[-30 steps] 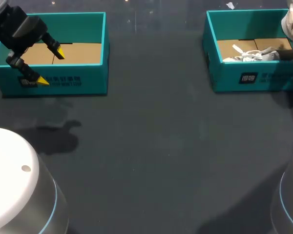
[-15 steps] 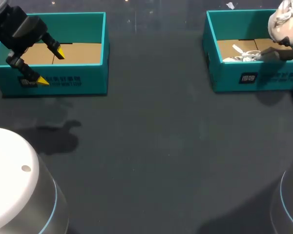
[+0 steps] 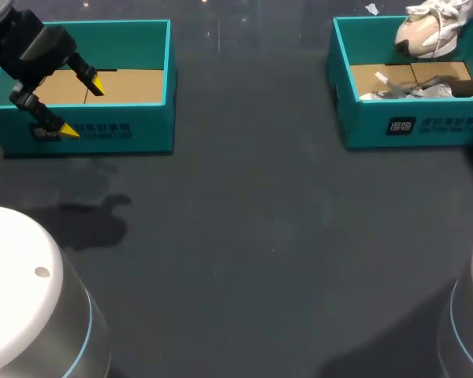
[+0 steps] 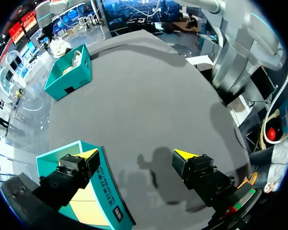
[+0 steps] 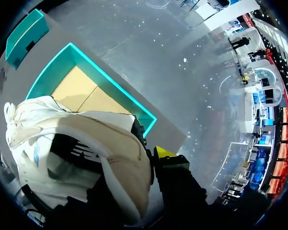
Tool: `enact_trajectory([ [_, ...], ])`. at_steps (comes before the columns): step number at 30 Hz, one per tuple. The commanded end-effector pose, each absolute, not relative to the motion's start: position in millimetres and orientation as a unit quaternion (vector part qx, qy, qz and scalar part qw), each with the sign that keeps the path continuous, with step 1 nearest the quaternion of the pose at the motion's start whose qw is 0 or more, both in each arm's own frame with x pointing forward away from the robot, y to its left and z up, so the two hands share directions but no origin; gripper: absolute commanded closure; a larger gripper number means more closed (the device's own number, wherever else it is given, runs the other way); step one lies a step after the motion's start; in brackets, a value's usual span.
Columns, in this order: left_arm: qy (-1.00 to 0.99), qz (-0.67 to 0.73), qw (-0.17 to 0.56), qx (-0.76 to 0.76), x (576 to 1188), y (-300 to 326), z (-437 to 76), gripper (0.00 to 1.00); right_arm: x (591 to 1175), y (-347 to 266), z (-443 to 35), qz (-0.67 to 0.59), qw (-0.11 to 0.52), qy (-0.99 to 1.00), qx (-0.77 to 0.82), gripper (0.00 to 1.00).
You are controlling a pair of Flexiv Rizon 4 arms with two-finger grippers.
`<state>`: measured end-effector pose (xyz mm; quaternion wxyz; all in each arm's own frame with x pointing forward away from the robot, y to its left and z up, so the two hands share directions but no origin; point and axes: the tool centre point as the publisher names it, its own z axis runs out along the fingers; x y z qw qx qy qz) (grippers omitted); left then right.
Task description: Take the shoe out of the shoebox, open the shoe tongue, remove and reinsert the insole, then place the shoe into the shoebox
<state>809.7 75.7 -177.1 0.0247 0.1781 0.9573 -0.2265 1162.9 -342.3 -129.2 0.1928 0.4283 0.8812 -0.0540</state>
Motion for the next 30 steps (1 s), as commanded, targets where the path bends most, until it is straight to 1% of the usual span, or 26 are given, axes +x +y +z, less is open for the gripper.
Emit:
enact_trajectory([
  [1, 0.958, -0.225, 0.024, 0.179, 810.2, 75.9, -176.9, 0.00, 1159.3, -336.3, -127.5, -0.066, 0.206, 0.844, 0.491, 1.00],
  [11, 0.958, -0.225, 0.024, 0.179, 810.2, 75.9, -176.9, 0.00, 1159.3, -336.3, -127.5, -0.066, 0.206, 0.844, 0.491, 1.00],
  [12, 0.958, -0.225, 0.024, 0.179, 810.2, 75.9, -176.9, 0.00, 1159.9, -335.8, -128.6, -0.047, 0.213, 0.837, 0.501, 1.00],
  [14, 0.958, -0.225, 0.024, 0.179, 810.2, 75.9, -176.9, 0.00, 1158.2, -335.3, -133.4, -0.061, 0.214, 0.816, 0.533, 1.00],
  [16, 0.958, -0.225, 0.024, 0.179, 810.2, 75.9, -176.9, 0.00, 1156.3, -335.5, -139.1, -0.041, 0.215, 0.806, 0.550, 1.00],
  [21, 0.958, -0.225, 0.024, 0.179, 810.2, 75.9, -176.9, 0.00, 1148.4, -335.9, -151.0, -0.046, 0.218, 0.771, 0.597, 1.00],
  [23, 0.958, -0.225, 0.024, 0.179, 810.2, 75.9, -176.9, 0.00, 1144.9, -335.6, -154.8, -0.045, 0.225, 0.755, 0.615, 1.00],
  [24, 0.958, -0.225, 0.024, 0.179, 810.2, 75.9, -176.9, 0.00, 1142.6, -335.4, -156.1, -0.046, 0.242, 0.736, 0.631, 1.00],
  [30, 0.958, -0.225, 0.024, 0.179, 810.2, 75.9, -176.9, 0.00, 1142.6, -335.4, -156.1, -0.046, 0.242, 0.736, 0.631, 1.00],
])
